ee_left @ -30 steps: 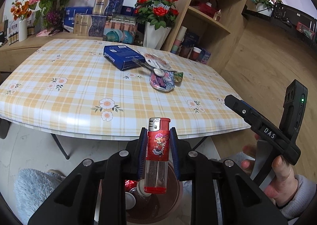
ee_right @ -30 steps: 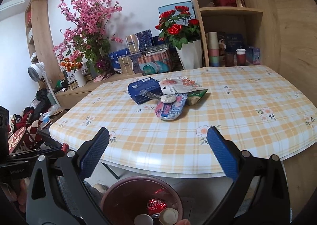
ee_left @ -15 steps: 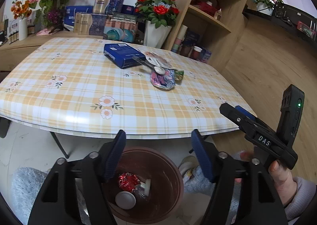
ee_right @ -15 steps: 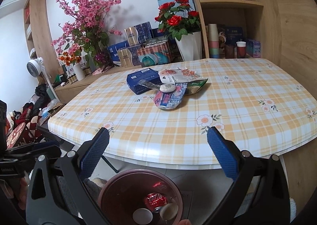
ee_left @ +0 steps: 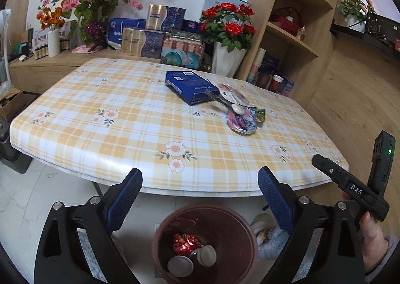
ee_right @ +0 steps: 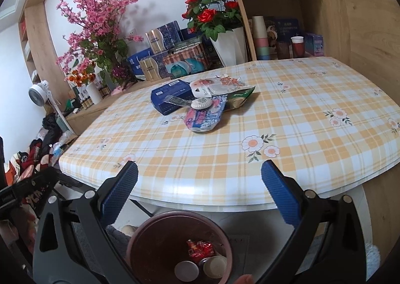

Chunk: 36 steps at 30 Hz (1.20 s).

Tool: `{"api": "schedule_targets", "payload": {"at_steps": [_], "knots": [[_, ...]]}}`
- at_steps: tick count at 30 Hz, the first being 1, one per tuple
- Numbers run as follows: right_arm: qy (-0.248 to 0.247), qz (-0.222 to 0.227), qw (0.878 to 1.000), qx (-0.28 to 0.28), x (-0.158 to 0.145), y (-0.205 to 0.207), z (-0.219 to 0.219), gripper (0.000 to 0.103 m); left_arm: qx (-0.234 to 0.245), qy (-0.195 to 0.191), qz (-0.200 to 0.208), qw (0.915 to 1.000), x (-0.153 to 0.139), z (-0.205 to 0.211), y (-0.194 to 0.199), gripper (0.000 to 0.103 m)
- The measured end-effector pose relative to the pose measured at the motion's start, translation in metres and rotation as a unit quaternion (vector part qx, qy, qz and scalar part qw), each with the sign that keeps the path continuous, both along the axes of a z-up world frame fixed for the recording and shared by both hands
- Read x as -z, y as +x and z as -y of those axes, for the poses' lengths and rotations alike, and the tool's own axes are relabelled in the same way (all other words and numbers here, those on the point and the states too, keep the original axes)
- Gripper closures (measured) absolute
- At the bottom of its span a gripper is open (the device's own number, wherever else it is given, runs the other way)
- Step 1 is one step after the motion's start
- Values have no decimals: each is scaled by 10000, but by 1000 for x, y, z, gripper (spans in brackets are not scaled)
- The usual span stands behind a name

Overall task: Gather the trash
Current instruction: 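Grasp the white round packet on the blue wrapper with the right tool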

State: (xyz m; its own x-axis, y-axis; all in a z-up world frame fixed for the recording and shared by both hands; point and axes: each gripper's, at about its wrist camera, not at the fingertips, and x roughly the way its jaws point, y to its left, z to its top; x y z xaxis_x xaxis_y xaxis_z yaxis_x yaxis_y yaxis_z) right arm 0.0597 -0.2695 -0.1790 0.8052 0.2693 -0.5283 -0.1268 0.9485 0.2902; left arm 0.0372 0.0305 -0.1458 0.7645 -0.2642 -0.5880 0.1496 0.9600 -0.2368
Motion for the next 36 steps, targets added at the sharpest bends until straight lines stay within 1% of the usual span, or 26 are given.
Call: {"api": "schedule_targets", "payload": {"at_steps": [6,10,12,16,18,19,20,22,23,26,30,33,36], "knots": [[-55,-82,9999,-137,-7,25,6,6,-129,104,109,9998,-5,-11,21,10],[-345,-206,9991,-130,-11,45,3,6,-170,108,164,9997,-6,-15,37,9],[-431,-308,9981,-302,-11,60,0,6,-156,99,207,9996,-7,-17,48,9],[-732,-237,9951,-624,-12,90,-9,6,-112,33,216,9997,-5,-18,72,9],[-855,-252,9927,-807,-11,112,-15,11,-102,-9,200,9997,-3,-19,83,9],[-882,-296,9918,-871,-10,122,-18,20,-97,-45,171,9998,-1,-19,92,9],[-897,-357,9909,-940,-7,135,-21,23,-83,-83,149,9998,0,-19,100,9],[-895,-446,9897,-1027,-3,157,-26,26,-69,-136,119,9998,2,-19,112,9],[-916,-492,9888,-1068,-1,168,-29,31,-65,-154,109,9998,3,-19,119,9],[-1076,-703,9846,-1182,10,202,-44,40,-45,-177,54,9998,7,-17,137,9],[-1059,-971,9821,-1219,27,235,-55,43,-21,-248,-19,9997,14,-15,156,10],[-940,-1118,9807,-1299,35,250,-58,44,16,-316,-71,9995,18,-13,167,13],[-941,-1226,9801,-1248,41,262,-58,44,67,-399,-152,9991,24,-10,177,16]]}}
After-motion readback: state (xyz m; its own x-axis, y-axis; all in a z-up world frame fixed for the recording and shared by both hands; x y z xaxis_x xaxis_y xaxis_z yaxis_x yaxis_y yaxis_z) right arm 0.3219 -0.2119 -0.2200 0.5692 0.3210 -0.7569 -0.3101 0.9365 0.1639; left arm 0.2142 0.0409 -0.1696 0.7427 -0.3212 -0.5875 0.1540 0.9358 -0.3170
